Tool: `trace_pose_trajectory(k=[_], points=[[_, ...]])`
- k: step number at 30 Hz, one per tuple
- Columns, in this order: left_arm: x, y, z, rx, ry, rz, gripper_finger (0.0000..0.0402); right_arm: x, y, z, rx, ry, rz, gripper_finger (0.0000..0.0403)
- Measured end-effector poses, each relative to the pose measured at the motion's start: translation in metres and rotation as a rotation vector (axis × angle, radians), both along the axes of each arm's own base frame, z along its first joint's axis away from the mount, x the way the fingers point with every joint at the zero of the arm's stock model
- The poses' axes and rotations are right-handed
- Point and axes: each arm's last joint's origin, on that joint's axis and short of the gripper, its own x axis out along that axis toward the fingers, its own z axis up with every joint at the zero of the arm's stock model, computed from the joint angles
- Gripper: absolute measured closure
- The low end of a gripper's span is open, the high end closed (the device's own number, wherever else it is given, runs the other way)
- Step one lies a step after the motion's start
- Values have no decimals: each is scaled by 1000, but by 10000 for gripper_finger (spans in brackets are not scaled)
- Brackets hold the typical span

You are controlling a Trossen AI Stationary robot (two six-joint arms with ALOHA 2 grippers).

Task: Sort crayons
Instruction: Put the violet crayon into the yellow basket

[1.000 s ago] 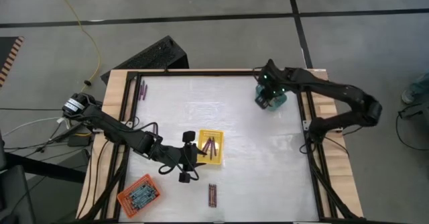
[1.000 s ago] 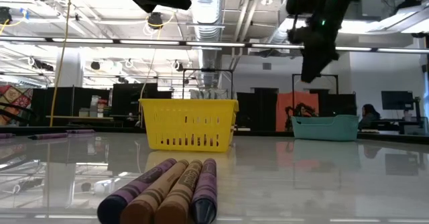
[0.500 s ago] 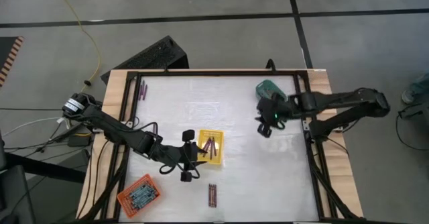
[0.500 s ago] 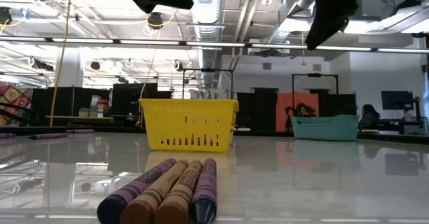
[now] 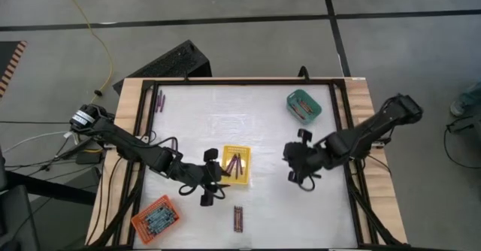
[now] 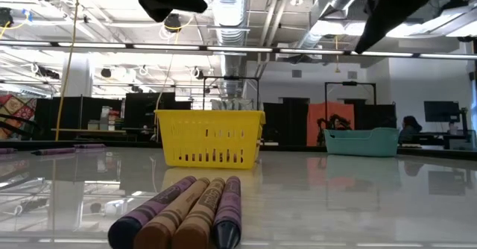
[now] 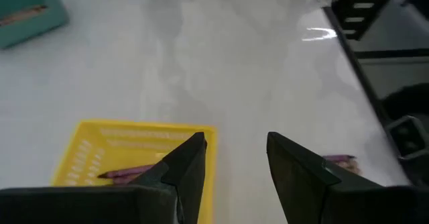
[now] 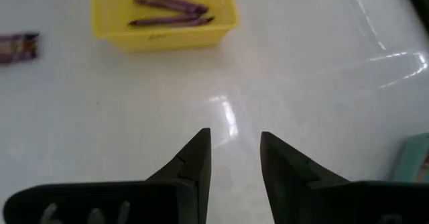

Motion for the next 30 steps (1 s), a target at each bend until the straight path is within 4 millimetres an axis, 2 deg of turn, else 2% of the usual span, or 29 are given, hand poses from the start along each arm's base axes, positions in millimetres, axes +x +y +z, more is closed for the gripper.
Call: trace_pose_trajectory(k=[10, 14, 18, 20, 23, 25, 28, 30], points=[[-8, -9, -7, -44, 115, -151, 253, -6, 55, -18, 30, 11, 152, 281], [-13, -23, -12, -48, 143, -220, 253, -4, 78, -26, 32, -15, 242, 281], [-19, -40, -30, 36, 215, -265, 253, -1, 94, -35, 30, -25, 300, 281], [-21, -38, -34, 78, 290, -125, 253, 0, 98, -39, 23, -16, 309, 281], [-24, -22, -28, 117, 349, 192, 253, 2, 103, -45, 19, -8, 312, 281], [-33, -13, -23, 133, 375, 360, 253, 4, 105, -49, 18, -5, 311, 281], [-47, 1, -14, 81, 415, 535, 253, 7, 108, -51, 22, -12, 313, 281], [-57, 14, -16, 52, 475, 643, 253, 7, 109, -52, 22, -14, 318, 281]])
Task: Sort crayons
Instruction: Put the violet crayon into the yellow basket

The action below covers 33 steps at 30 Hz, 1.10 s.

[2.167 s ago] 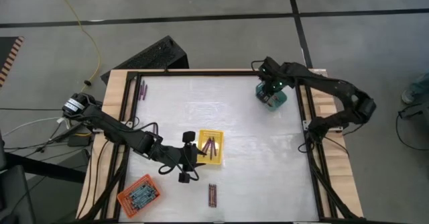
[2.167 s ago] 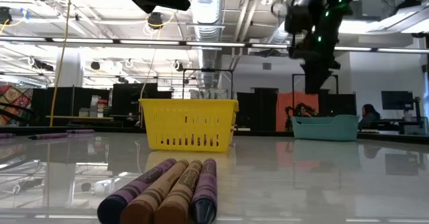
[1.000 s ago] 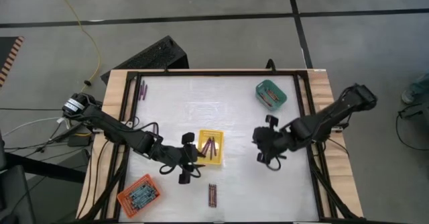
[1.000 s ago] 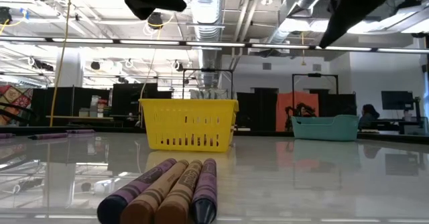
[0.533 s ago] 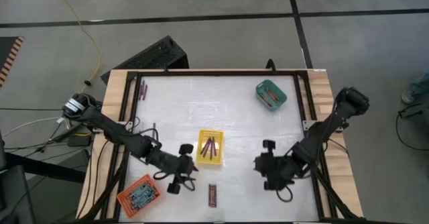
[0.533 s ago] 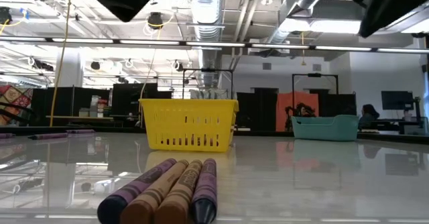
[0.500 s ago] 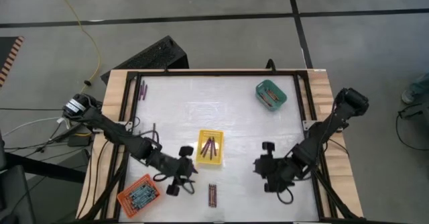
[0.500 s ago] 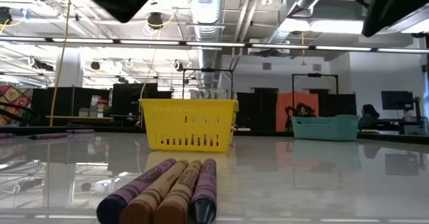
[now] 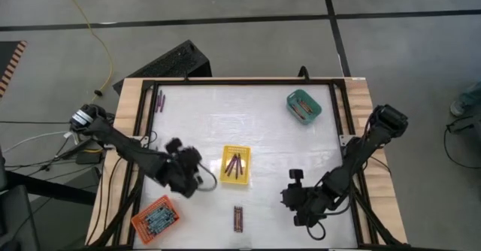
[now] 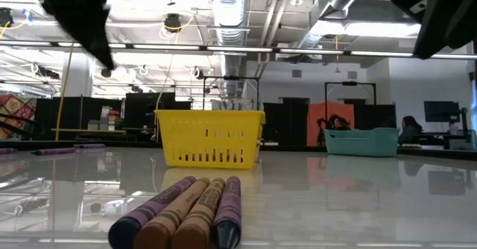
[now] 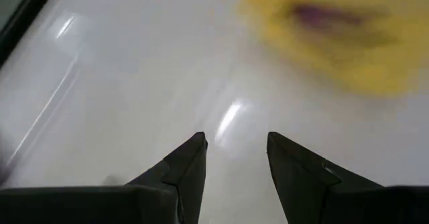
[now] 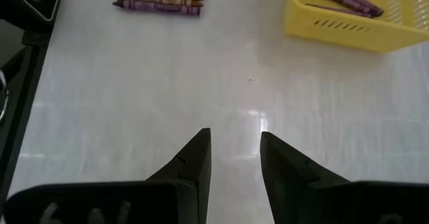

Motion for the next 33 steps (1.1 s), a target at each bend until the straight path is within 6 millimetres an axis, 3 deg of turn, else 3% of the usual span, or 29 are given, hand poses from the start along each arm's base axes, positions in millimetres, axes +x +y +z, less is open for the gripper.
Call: trace_pose_trajectory(k=[11, 18, 24, 33], points=[[-37, 61, -40, -101, 198, 344, 253, -2, 2, 0, -26, -8, 27, 281], [-67, 96, -71, -217, 179, 488, 253, -1, 3, 2, -34, -28, 37, 281], [-88, 114, -76, -272, 103, 573, 253, -2, 4, 2, -38, -30, 44, 281], [-99, 135, -102, -423, 119, 601, 253, -1, 5, 3, -39, -49, 41, 281]])
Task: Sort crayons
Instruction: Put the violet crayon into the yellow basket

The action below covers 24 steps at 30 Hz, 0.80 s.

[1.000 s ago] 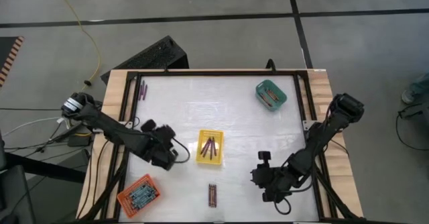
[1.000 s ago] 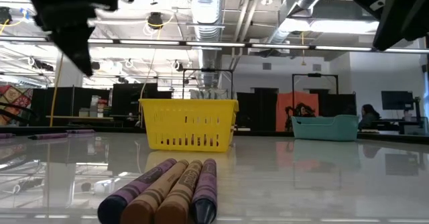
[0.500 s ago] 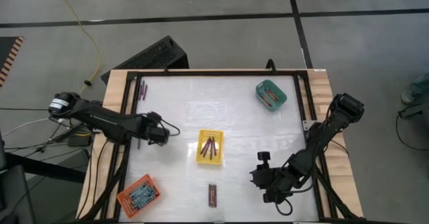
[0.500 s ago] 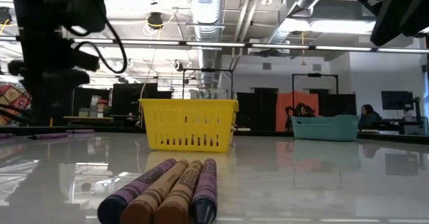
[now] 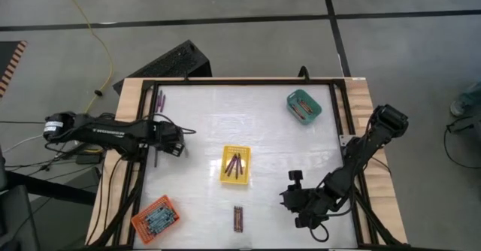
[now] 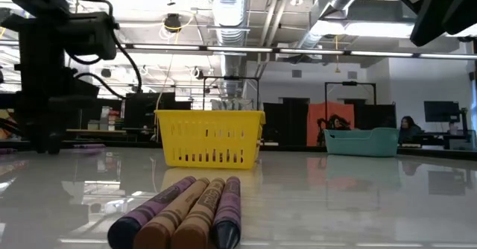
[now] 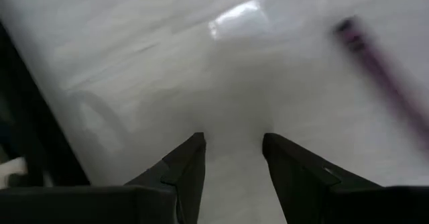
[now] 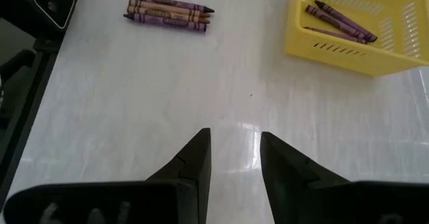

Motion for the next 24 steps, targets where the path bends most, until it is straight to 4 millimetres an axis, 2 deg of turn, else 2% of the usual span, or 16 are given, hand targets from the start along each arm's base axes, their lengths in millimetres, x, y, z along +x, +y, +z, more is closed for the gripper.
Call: trace_pose_trajectory(k=[5, 8, 13, 15, 17, 20, 24], points=[[2, 5, 1, -12, -25, -14, 254, 0, 0, 0, 5, -5, -1, 281], [8, 9, 13, 41, -33, -67, 261, 0, 0, 0, 3, -6, 3, 281], [43, 7, 44, 200, -255, -411, 280, 1, 0, 1, -10, -10, 7, 281], [56, 10, 51, 271, -286, -474, 285, 2, -1, 1, -14, -17, 0, 281], [66, 17, 49, 289, -254, -478, 287, 3, -2, 1, -7, -23, -10, 281], [82, 32, 35, 246, -173, -475, 288, 5, -2, 2, 6, -31, -20, 281], [113, 50, 21, 232, -62, -501, 288, 7, 0, 4, 34, -62, -22, 281]])
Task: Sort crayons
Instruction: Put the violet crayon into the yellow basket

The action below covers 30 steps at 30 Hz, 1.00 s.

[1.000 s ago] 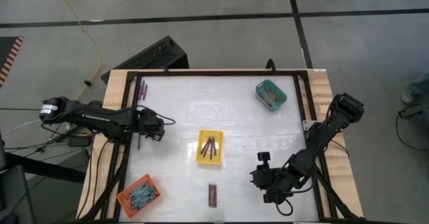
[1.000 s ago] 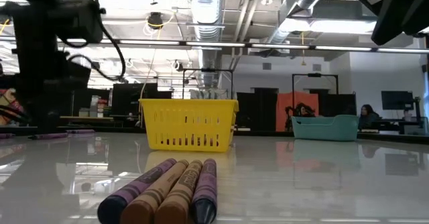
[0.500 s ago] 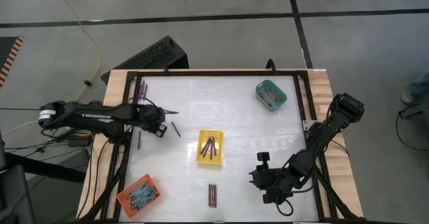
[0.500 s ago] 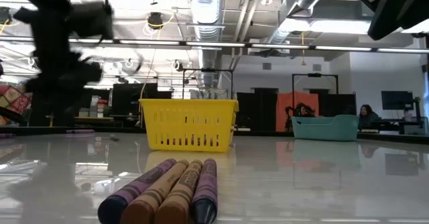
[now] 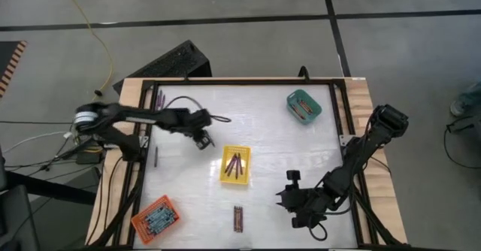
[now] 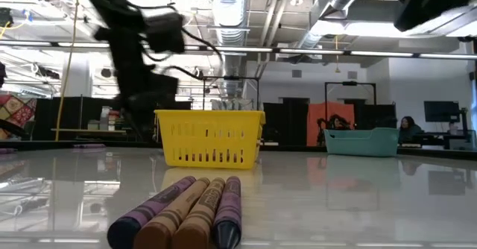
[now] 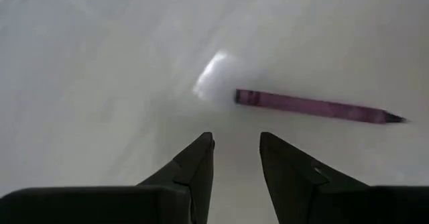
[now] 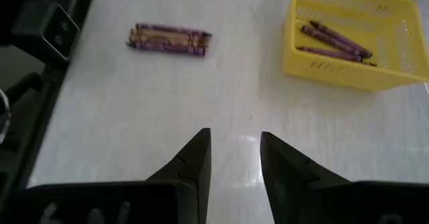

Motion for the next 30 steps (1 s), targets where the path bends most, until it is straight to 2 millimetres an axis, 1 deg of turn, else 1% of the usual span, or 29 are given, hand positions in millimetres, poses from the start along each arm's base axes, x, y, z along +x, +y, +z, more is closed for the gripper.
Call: trace_pose_trajectory(k=[3, 6, 8, 10, 12, 14, 16, 20, 23, 26, 30], points=[[28, 10, 3, 67, 30, -40, 288, 1, 1, 1, 15, -14, -1, 281], [53, 16, 15, 137, 48, -94, 288, 0, 3, 2, 28, -22, 0, 281], [67, 19, 23, 165, 50, -160, 288, 0, 4, 2, 30, -24, 2, 281], [79, 20, 27, 138, 21, -264, 288, -1, 4, 2, 34, -24, 1, 281], [89, 22, 25, 89, 18, -379, 288, -1, 4, 2, 43, -23, -8, 281], [94, 25, 16, 48, 57, -464, 288, -1, 4, 2, 46, -25, -10, 281], [98, 33, 7, 6, 51, -507, 288, 0, 4, 2, 54, -29, -14, 281], [107, 50, -9, -85, 34, -512, 288, 0, 5, 3, 71, -37, -20, 281], [113, 57, -8, -128, -12, -520, 288, 0, 5, 3, 76, -36, -25, 281], [115, 60, -8, -145, -14, -526, 288, -1, 6, 3, 77, -35, -23, 281], [117, 66, 2, -145, -30, -535, 288, -1, 6, 3, 77, -35, -23, 281]])
